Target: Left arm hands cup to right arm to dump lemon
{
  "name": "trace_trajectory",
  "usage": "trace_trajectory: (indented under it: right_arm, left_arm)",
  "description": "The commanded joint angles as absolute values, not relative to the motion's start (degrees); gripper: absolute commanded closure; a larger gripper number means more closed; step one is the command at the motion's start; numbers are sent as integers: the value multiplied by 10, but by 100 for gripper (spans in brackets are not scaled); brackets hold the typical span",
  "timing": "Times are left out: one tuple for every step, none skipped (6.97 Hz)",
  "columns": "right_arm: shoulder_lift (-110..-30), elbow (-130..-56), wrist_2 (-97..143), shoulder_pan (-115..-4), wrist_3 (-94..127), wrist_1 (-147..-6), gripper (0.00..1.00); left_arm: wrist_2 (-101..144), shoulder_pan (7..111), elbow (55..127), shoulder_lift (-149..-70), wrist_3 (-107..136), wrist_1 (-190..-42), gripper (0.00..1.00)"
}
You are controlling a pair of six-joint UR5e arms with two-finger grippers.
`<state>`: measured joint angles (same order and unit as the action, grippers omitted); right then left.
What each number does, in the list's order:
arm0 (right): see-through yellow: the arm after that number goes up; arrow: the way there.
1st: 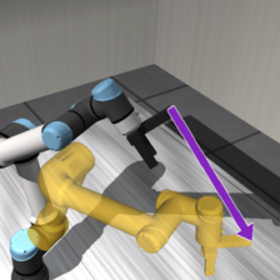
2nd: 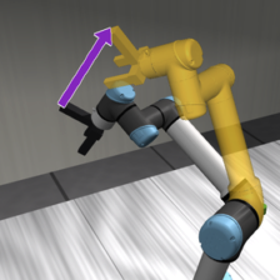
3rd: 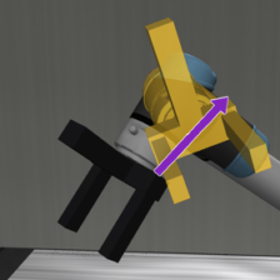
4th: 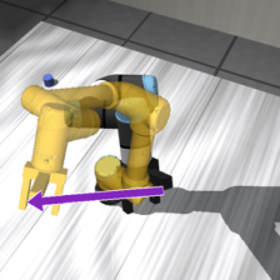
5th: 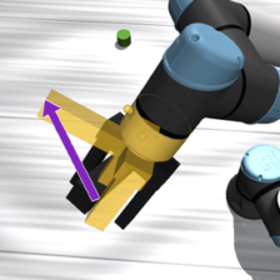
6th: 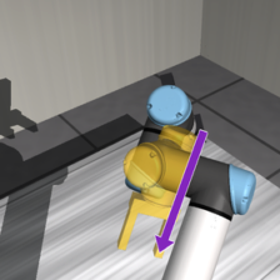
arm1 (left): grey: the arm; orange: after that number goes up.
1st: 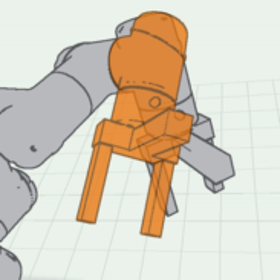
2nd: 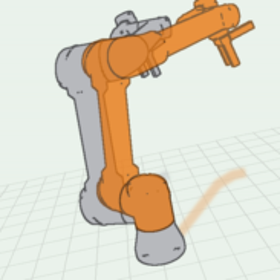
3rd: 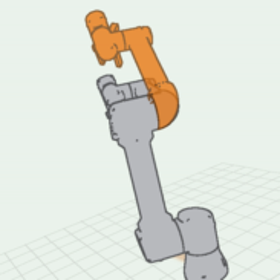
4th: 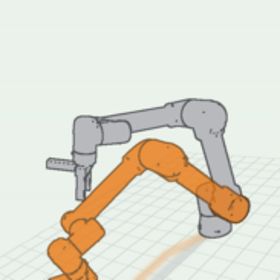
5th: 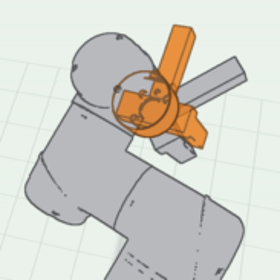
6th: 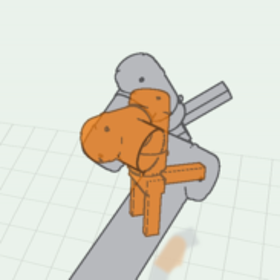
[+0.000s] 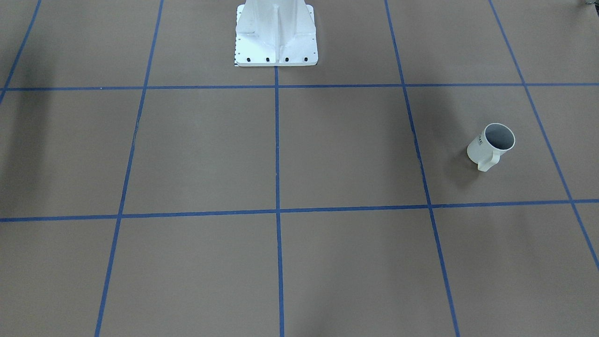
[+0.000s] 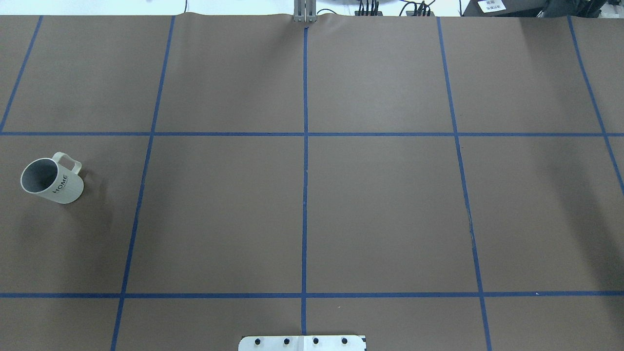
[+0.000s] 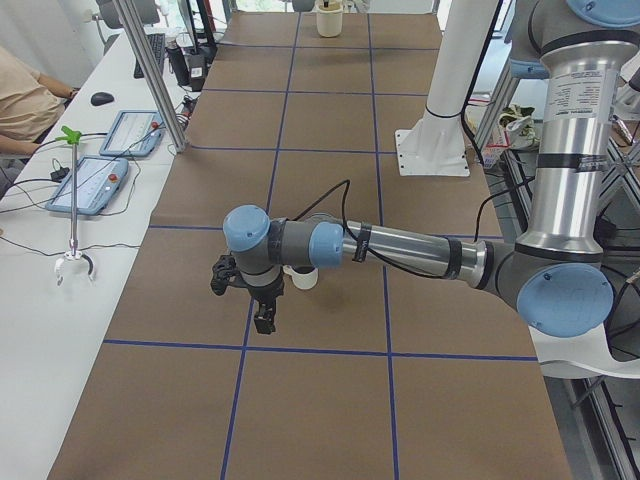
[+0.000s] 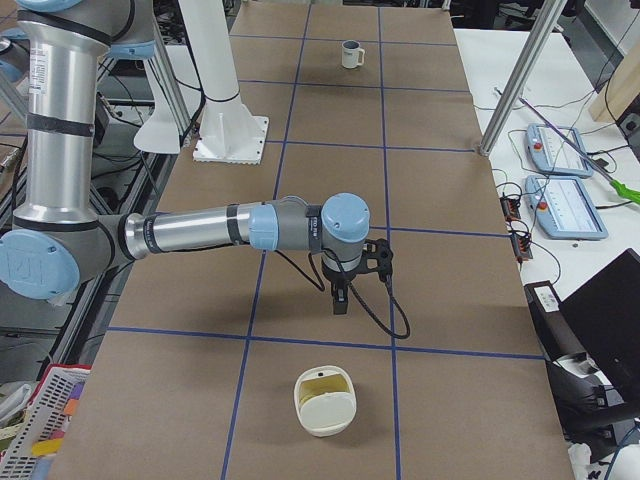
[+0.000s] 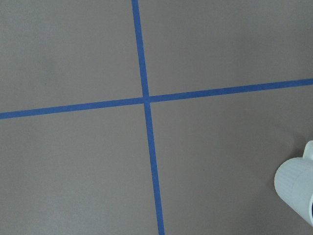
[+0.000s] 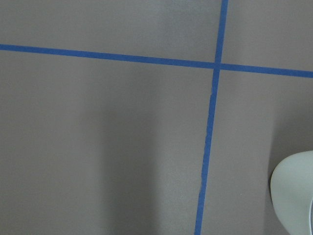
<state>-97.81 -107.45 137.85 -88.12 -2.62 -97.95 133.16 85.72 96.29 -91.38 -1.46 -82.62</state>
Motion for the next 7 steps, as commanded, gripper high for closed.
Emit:
trace_trajectory:
  right_arm:
    - [-981, -1069, 1362, -880, -23, -978, 0]
    - [-982, -1054, 1361, -880, -23, -977, 0]
    - [-977, -1038, 1353, -880, -24, -976, 0]
    - [-967, -1018, 1336, -878, -23, -973, 0]
    - [-965, -1013, 1335, -878, -23, -954, 0]
    - [-965, -1008, 1335, -878, -22, -954, 0]
    - [-965, -1006, 1335, -878, -22, -953, 0]
  left_arm:
    - [1332, 859, 967, -891, -14, -826, 0]
    - [1332, 859, 970, -892, -14, -827, 0]
    - [1332, 859, 969, -897, -14, -828, 0]
    - [1332, 859, 968, -899, -13, -827, 0]
    - [1356, 859, 966, -899, -13, -826, 0]
    - [1412, 859, 962, -892, -13, -827, 0]
    - [1416, 859, 962, -895, -14, -827, 0]
